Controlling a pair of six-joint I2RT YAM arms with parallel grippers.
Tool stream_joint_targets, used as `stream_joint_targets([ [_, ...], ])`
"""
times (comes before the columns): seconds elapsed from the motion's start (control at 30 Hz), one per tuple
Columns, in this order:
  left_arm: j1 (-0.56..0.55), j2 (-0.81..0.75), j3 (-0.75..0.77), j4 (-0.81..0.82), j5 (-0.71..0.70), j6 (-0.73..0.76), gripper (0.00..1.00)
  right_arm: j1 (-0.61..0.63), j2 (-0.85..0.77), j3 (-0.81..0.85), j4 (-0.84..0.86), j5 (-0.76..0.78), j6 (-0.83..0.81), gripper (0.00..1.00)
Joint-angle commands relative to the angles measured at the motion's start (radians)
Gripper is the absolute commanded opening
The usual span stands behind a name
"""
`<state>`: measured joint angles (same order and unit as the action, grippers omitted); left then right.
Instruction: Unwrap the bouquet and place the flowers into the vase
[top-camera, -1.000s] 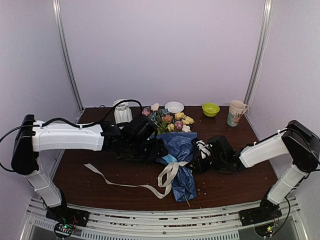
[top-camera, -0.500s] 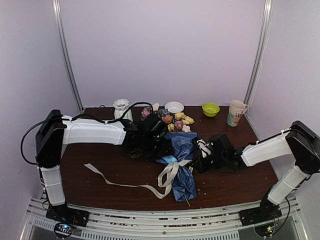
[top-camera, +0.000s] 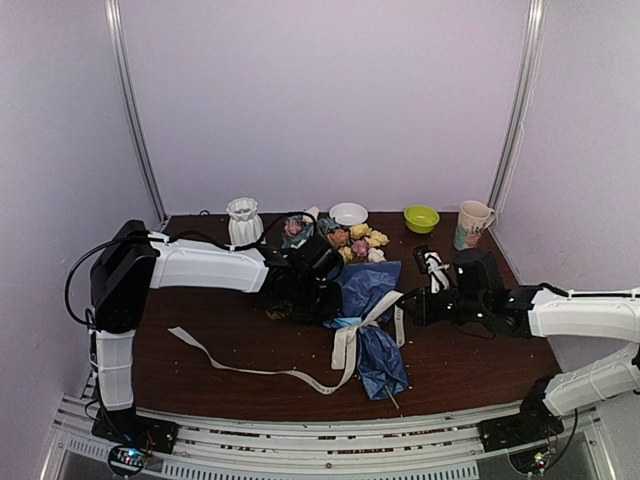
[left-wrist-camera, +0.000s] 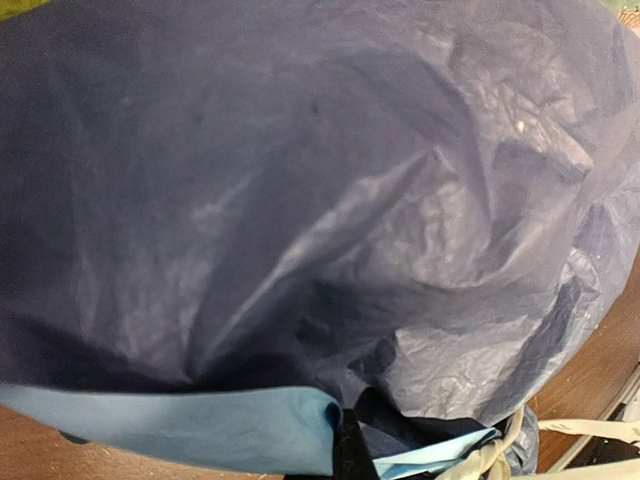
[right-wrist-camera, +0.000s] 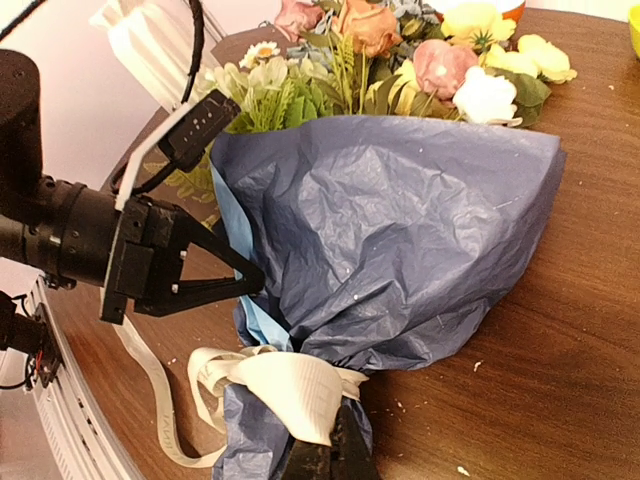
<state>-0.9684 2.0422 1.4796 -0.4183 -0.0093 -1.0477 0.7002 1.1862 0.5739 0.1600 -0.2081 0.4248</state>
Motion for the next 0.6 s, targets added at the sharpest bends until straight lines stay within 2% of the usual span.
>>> stream_joint_targets([
  [0.0, 0.007, -0.005, 0.017, 0.015, -0.057, 0.055, 0.0, -0.004, -0.089, 0.006, -0.057, 0.089, 0.053, 0.0],
  [0.1, 0.007, -0.007, 0.032, -0.021, -0.081, 0.083, 0.0, -0.005, -0.136, 0.064, -0.074, 0.169, 0.049, 0.0],
  [0.27, 0.007, -0.009, 0.026, -0.046, -0.095, 0.125, 0.0, -0.007, -0.191, 0.211, -0.028, 0.412, -0.012, 0.0],
  [0.37, 0.007, -0.02, 0.012, -0.047, -0.1, 0.147, 0.0, -0.007, -0.246, 0.24, 0.124, 0.614, -0.061, 0.0],
  [0.43, 0.007, -0.03, 0.0, -0.049, -0.109, 0.159, 0.0, -0.008, -0.271, 0.24, 0.282, 0.727, -0.109, 0.0],
  [0.5, 0.007, -0.038, -0.012, -0.048, -0.114, 0.166, 0.0, -0.01, -0.271, 0.245, 0.445, 0.776, -0.204, 0.0],
  [0.57, 0.007, -0.043, -0.022, -0.048, -0.116, 0.169, 0.0, -0.015, -0.251, 0.296, 0.505, 0.805, -0.278, 0.0],
])
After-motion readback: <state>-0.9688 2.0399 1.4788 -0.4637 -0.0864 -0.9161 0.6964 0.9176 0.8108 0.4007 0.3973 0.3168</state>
